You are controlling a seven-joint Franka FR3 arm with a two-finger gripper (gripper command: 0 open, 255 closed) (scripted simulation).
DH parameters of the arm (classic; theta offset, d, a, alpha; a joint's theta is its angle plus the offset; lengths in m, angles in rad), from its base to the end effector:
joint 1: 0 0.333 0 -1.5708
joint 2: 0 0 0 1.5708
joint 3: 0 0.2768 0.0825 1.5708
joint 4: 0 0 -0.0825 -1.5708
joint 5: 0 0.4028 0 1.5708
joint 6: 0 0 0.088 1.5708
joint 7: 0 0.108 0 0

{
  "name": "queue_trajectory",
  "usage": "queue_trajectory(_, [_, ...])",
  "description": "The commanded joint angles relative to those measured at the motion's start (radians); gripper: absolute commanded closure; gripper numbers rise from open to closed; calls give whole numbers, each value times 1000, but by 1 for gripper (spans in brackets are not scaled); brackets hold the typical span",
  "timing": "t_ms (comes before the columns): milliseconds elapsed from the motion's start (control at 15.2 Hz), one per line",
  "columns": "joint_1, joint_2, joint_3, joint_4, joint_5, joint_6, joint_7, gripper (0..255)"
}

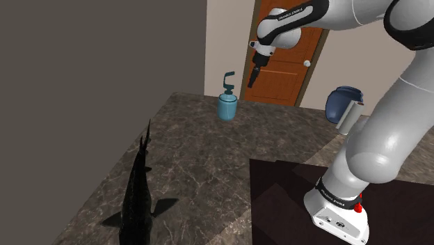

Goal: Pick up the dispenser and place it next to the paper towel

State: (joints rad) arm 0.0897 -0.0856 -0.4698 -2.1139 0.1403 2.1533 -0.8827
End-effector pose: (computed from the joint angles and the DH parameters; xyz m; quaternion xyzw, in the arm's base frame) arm 0.5196 -0.2037 0.4111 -0.9721 -0.2129 -0.0932 0.0309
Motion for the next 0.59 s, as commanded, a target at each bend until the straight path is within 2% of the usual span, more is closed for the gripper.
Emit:
queue_trajectory(0, [2, 82, -18, 65, 73, 13, -100, 0])
queue_trajectory(396, [-57, 337, -5, 311, 288, -12, -354, 0])
queue_trajectory(462, [-73, 379, 4, 359, 318, -22, -387, 0])
queue_trajectory(528, [-77, 382, 8, 363, 320, -23, -390, 0])
